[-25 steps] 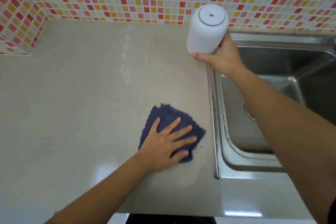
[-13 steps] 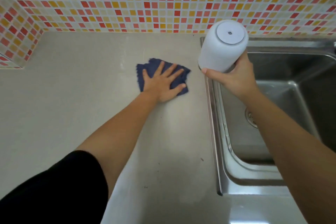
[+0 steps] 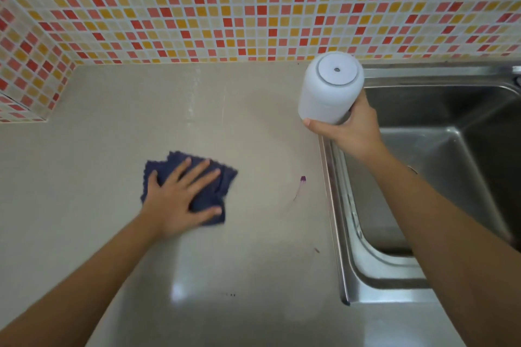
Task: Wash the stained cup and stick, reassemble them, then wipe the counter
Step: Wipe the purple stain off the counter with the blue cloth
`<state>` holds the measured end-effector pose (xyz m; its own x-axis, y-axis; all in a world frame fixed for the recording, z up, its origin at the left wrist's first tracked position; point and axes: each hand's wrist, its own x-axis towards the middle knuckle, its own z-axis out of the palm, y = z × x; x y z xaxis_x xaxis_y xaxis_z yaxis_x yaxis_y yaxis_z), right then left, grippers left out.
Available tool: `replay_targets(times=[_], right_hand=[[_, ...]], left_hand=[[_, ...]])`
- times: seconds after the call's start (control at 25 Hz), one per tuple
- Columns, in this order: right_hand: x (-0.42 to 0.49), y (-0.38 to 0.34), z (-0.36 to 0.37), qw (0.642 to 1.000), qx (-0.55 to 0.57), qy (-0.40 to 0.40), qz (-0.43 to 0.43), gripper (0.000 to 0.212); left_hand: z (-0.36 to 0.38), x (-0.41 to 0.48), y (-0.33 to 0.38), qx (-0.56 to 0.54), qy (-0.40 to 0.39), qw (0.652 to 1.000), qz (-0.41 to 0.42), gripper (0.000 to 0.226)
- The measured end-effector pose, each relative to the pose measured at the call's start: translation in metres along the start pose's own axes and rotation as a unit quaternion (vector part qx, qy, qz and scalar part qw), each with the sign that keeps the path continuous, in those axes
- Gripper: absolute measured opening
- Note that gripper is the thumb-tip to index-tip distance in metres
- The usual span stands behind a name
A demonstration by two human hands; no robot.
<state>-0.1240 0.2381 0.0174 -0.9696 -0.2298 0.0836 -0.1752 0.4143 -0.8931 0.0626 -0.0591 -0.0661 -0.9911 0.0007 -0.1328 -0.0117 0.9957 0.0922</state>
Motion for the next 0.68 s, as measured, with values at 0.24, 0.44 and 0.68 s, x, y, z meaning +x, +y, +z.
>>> replay_targets(times=[0.24, 0.44, 0.68], right_hand=[[0.005, -0.003, -0.005, 1.0, -0.014, 0.008, -0.007, 0.091], [0.011, -0.025, 0.001, 1.0, 0.004, -0.002, -0.029, 0.088], [0.009, -0.036, 0.01, 0.999, 0.024, -0.025, -0.026, 0.088]], left_hand=[[-0.006, 0.137, 0.092, -0.007, -0.01, 0.999, 0.038, 0.062], [0.018, 0.038, 0.167, -0.023, 0.035, 0.968, 0.248, 0.055], [0.018, -0.021, 0.048, -0.036, 0.046, 0.984, 0.167, 0.052]])
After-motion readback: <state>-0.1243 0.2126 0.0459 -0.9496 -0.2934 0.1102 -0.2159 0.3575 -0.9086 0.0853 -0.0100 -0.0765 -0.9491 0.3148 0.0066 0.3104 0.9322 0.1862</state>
